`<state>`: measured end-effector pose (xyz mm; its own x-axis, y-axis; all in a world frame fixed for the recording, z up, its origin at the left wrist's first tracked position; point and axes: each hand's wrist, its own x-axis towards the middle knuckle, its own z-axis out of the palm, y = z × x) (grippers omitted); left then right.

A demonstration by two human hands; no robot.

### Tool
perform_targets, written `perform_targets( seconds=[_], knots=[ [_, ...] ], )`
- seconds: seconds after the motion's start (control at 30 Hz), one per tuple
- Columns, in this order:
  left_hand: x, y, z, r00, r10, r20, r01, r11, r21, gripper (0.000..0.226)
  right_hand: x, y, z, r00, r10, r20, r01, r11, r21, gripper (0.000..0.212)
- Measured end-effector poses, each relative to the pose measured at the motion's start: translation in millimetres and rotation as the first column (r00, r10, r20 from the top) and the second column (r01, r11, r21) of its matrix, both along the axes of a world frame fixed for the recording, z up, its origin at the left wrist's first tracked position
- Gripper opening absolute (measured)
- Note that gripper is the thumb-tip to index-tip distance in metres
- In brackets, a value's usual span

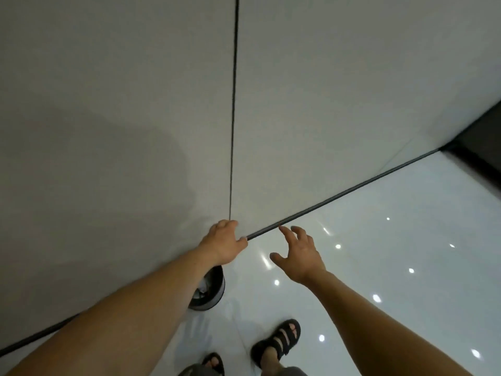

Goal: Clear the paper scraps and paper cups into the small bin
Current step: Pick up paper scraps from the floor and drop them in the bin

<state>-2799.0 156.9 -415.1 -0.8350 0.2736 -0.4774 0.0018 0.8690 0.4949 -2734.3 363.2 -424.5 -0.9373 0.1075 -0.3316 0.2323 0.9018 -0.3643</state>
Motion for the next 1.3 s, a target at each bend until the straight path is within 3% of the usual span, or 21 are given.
perform_targets(
  seconds=[0.27, 0.43, 0.87, 1.17, 1.3],
  knots=[
    [32, 137, 88, 0.947, -0.297, -0.125, 0.297, 0.955, -0.020, 0.069, 98, 105, 78, 0.946, -0.315, -0.077, 0.317, 0.948, 0.022, 0.076],
    [64, 245, 117, 0.852, -0.488, -0.189, 0.484, 0.872, -0.069, 0.069, 144, 194, 104, 0.881, -0.454, -0.131, 0.464, 0.884, 0.055, 0.076],
    [182, 511, 136, 0.612, -0.753, -0.241, 0.761, 0.644, -0.079, 0.066, 299, 418, 139, 0.681, -0.720, -0.135, 0.732, 0.677, 0.077, 0.076],
    [132, 638, 128, 0.543, -0.807, -0.233, 0.805, 0.579, -0.128, 0.065, 282, 530, 128, 0.569, -0.816, -0.105, 0.823, 0.565, 0.065, 0.079],
    [95, 711, 127, 0.531, -0.815, -0.231, 0.828, 0.557, -0.064, 0.066, 259, 585, 131, 0.510, -0.853, -0.110, 0.860, 0.504, 0.076, 0.078]
  ],
)
